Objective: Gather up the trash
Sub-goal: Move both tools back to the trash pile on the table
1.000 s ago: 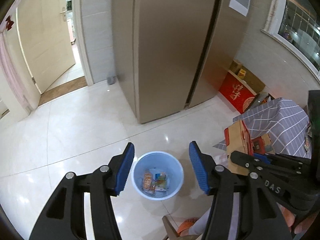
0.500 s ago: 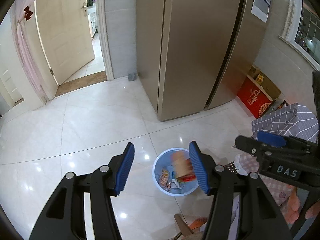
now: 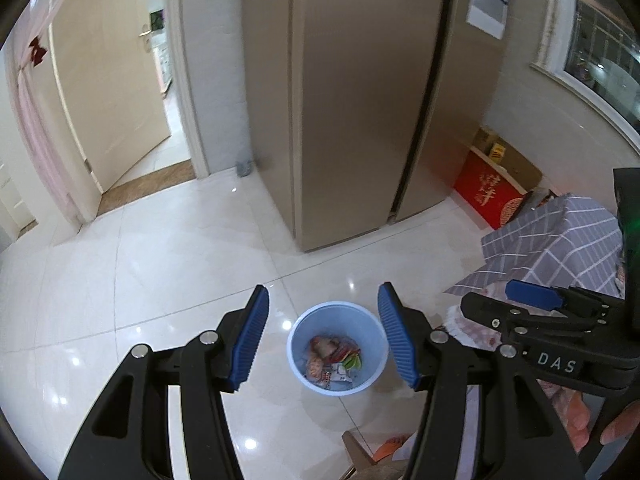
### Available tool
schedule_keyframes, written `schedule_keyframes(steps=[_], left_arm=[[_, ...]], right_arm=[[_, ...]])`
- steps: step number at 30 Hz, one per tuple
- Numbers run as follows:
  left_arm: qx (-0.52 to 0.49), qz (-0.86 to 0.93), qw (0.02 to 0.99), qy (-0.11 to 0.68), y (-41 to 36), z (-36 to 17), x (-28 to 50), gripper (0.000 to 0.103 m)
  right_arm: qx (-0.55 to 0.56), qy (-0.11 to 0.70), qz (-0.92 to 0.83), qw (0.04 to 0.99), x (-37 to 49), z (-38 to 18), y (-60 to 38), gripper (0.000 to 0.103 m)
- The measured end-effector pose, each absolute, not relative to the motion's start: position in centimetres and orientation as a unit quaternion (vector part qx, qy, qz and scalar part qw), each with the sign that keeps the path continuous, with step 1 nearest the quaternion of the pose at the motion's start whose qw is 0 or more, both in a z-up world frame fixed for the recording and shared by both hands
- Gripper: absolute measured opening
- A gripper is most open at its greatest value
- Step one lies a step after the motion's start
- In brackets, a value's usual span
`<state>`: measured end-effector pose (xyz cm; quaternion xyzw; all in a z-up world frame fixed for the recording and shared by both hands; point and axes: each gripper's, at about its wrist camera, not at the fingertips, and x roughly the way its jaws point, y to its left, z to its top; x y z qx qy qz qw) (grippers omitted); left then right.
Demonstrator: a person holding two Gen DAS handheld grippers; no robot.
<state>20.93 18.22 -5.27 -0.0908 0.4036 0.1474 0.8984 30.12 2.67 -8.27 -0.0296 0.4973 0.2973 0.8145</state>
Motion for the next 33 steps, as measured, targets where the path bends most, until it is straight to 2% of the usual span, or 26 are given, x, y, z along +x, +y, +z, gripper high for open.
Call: schedule_keyframes(steps=[7, 10, 13, 33], left_arm=[[-0.068, 0.102, 0.911, 0.393, 14.1, -4.1, 22.1, 0.056], [-0.052, 0.084, 0.916, 0.388, 12.1, -3.6, 22.6, 0.062], [-0.036, 0.058, 0.92, 0.385, 9.8, -3.2, 23.4, 0.062], [0.038, -0.114, 0.914, 0.389, -7.8, -2.8, 28.3, 0.066]], right_arm=[[-0.001, 0.473, 0.277, 0.836, 29.6, -6.0, -1.8, 0.068], [0.011, 0.466, 0.267, 0.844, 29.4, -5.3, -3.8, 0.068], [0.025, 0.46, 0.248, 0.852, 29.4, -4.8, -6.3, 0.068], [0.103, 0.443, 0.073, 0.888, 28.2, -3.6, -25.5, 0.071]])
